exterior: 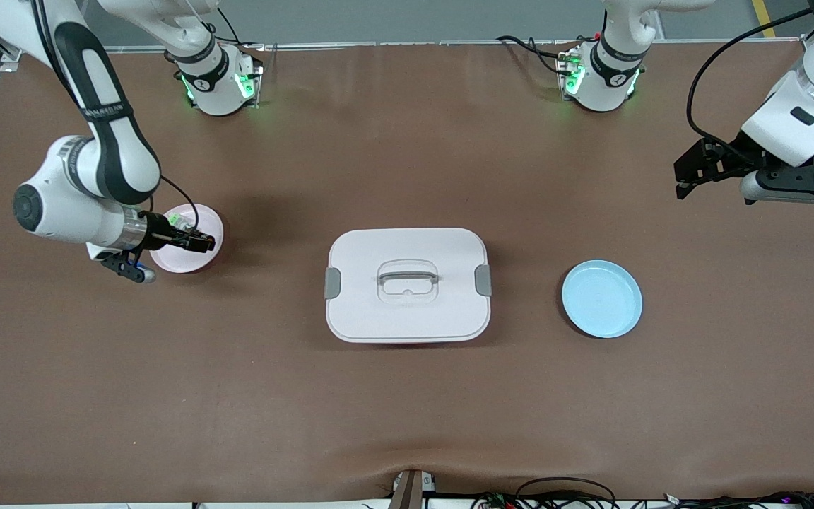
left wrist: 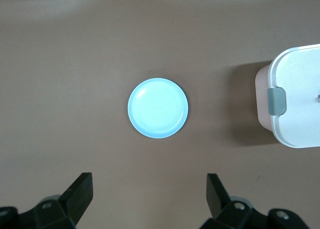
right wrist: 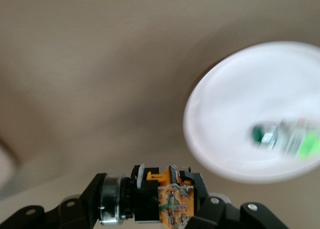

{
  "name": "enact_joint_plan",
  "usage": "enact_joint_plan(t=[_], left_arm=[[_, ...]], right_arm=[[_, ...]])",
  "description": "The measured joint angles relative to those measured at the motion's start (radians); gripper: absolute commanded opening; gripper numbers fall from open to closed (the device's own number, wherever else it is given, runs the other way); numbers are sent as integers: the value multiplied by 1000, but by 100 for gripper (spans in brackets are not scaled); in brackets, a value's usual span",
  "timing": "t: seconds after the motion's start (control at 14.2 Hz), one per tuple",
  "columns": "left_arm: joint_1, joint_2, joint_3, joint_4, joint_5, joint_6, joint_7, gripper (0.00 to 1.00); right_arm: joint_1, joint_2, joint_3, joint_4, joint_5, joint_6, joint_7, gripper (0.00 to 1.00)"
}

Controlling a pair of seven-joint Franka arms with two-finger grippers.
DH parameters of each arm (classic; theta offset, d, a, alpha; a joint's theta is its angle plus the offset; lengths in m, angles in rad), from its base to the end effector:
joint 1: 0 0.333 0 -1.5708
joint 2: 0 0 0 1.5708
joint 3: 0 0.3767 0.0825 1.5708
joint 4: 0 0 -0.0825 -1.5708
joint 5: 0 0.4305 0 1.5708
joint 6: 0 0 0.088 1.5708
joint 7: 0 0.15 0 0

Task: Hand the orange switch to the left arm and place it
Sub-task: 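Lift the switch with the right gripper and carry it over the box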

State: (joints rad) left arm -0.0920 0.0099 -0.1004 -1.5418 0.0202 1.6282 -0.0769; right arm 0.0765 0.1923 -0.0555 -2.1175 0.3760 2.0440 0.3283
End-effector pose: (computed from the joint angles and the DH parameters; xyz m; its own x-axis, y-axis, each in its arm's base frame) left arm 0.6035 -0.1143 0.6568 0.9902 -0.1157 0.0777 -0.1151 -0.9933 -0.0133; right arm 0.5758 0.0466 0.2948 0.8234 -0.4441 -0.3533 -0.5199 -0.8399 -0.1560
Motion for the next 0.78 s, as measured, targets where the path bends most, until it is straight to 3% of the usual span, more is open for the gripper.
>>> enact_joint_plan(t=[0.28,0.78], left_arm=[[0,0,0,0,0,0,-2,100],[-2,0,-7,0,0,0,-3,100]], right_arm=[[130,-6,8,219,50,-164,415,0],[356,29,10,464,204,-169,937,0]])
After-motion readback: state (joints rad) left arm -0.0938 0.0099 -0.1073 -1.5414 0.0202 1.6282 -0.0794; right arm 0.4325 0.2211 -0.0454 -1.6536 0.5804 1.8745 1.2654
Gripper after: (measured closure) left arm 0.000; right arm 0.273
